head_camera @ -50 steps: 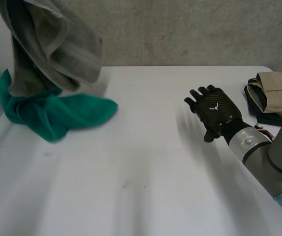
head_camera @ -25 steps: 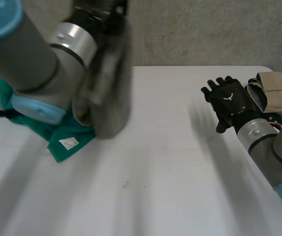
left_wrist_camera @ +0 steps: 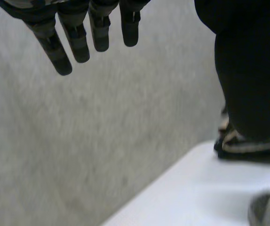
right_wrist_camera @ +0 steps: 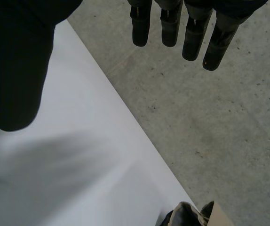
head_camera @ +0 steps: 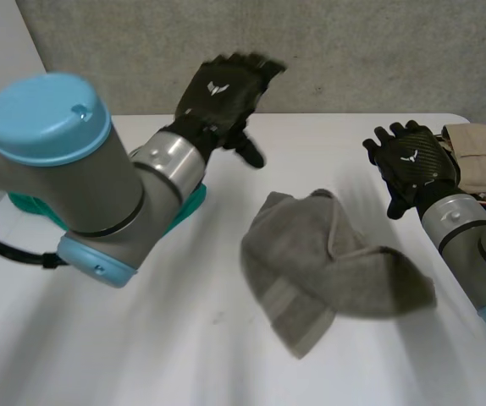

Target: Fold the laundry.

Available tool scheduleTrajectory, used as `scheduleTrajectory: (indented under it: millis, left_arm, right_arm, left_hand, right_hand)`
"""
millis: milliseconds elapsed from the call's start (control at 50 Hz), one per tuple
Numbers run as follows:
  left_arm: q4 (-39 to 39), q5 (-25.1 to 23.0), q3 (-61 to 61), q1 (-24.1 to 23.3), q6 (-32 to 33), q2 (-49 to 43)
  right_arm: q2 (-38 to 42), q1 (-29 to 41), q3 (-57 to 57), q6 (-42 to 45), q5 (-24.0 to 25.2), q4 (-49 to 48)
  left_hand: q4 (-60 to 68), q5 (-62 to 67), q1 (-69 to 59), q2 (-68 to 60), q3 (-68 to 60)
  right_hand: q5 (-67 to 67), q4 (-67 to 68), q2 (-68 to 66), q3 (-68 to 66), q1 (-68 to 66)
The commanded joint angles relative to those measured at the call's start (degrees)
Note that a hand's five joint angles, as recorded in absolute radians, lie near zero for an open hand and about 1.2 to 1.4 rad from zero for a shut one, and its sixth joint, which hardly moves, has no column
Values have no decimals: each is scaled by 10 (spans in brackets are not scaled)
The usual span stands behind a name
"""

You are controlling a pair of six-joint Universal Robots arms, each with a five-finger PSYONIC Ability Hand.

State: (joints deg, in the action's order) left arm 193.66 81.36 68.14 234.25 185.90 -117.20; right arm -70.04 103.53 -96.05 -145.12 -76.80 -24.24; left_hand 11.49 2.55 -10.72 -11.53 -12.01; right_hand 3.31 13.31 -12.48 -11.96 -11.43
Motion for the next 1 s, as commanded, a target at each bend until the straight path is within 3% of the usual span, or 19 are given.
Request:
scheduleTrajectory:
  millis: [20,220,420,500,520,540,580,700,780,800,860,920,1000]
  left_arm:
    - [-5,2,50,83,56,-34]
    - [-25,5,38,178,252,-144]
    - [-21,3,-20,187,271,-232]
    - [-21,6,-43,187,271,-251]
    - [-20,9,-49,188,271,-250]
    - [-17,14,-52,188,271,-247]
    - [-7,37,-57,189,271,-241]
    - [88,208,-78,218,315,-194]
    - [128,217,-79,282,439,-170]
    - [138,216,-76,298,492,-166]
    - [148,216,-69,306,552,-166]
    - [159,217,-56,298,562,-164]
    - [160,214,-13,270,500,-158]
  right_arm:
    - [-1,-2,8,1,2,21]
    - [0,6,3,-1,6,38]
    - [-1,4,2,5,6,38]
    - [0,1,2,5,6,38]
    - [0,1,2,5,6,38]
    - [0,1,2,5,6,38]
    - [0,0,1,5,6,38]
    - [0,1,0,6,7,38]
    - [0,4,1,6,7,38]
    - [0,5,2,6,7,38]
    - [0,6,2,6,7,38]
    - [0,7,0,6,7,38]
    - [0,6,-1,5,6,38]
  left_hand:
    - [-6,-17,-2,6,11]
    - [48,37,-55,-47,-42]
    - [165,155,-173,-165,-160]
    - [360,349,-368,-360,-355]
    - [536,525,-543,-535,-530]
    - [631,620,-638,-630,-625]
    - [685,674,-693,-685,-680]
    - [685,674,-693,-685,-680]
    - [685,674,-693,-685,-680]
    - [574,563,-581,-573,-569]
    - [36,25,-44,-36,-31]
    - [-11,-22,3,11,16]
    - [-15,-26,7,15,20]
  right_hand:
    - [-33,-33,25,20,14]
    - [-33,-33,25,20,14]
    - [-33,-33,25,20,14]
    - [-33,-33,25,20,14]
    - [-33,-33,25,20,14]
    - [-33,-33,25,20,14]
    - [-33,-33,25,20,14]
    - [-33,-33,25,20,14]
    - [-33,-33,25,20,14]
    - [-33,-33,25,20,14]
    - [-33,-33,25,20,14]
    - [-33,-33,25,20,14]
    - [-33,-33,25,20,14]
